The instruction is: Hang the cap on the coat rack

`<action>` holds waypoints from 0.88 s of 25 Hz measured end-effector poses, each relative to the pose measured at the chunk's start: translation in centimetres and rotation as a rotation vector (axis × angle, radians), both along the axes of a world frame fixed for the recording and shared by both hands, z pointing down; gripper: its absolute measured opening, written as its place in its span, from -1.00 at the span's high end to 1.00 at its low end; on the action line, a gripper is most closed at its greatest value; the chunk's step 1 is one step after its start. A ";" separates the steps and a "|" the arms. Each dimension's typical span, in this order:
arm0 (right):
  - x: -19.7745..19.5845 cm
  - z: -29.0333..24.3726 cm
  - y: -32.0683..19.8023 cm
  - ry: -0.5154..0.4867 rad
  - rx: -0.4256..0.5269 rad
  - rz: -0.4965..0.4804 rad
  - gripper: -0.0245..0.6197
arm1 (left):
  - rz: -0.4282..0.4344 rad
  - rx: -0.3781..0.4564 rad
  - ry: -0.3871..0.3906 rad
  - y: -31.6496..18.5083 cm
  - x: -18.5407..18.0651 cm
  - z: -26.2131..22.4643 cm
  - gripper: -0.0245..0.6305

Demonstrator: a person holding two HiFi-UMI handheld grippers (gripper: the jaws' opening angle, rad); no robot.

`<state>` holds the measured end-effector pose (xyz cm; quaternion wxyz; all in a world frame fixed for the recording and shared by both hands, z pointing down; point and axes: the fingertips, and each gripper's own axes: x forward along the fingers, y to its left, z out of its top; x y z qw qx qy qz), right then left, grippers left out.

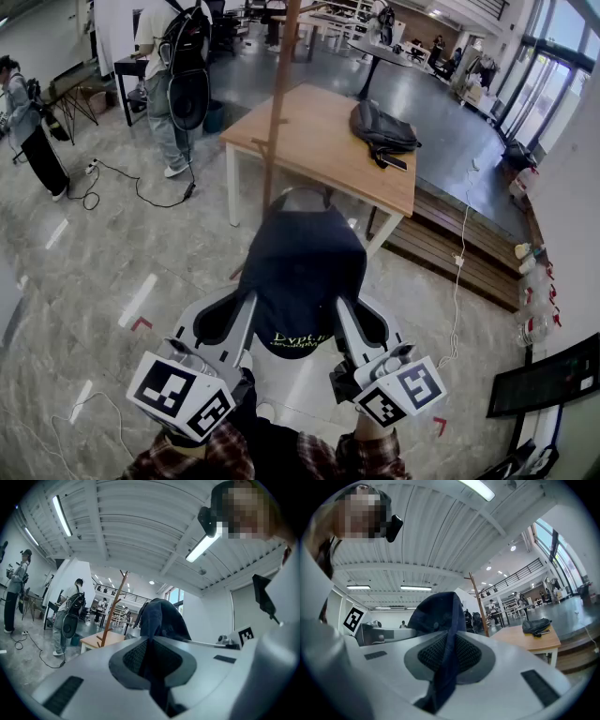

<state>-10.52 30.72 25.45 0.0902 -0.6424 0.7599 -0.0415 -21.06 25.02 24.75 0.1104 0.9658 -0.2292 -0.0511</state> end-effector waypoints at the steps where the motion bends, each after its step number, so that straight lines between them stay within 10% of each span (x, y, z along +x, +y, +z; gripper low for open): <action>1: 0.3 0.3 -0.6 -0.004 -0.004 0.000 0.79 | -0.001 -0.005 -0.003 -0.6 0.2 0.3 0.86; 22: 7.6 -2.4 -20.9 0.041 0.064 0.079 0.79 | 0.092 0.072 0.044 -21.4 7.9 -2.5 0.86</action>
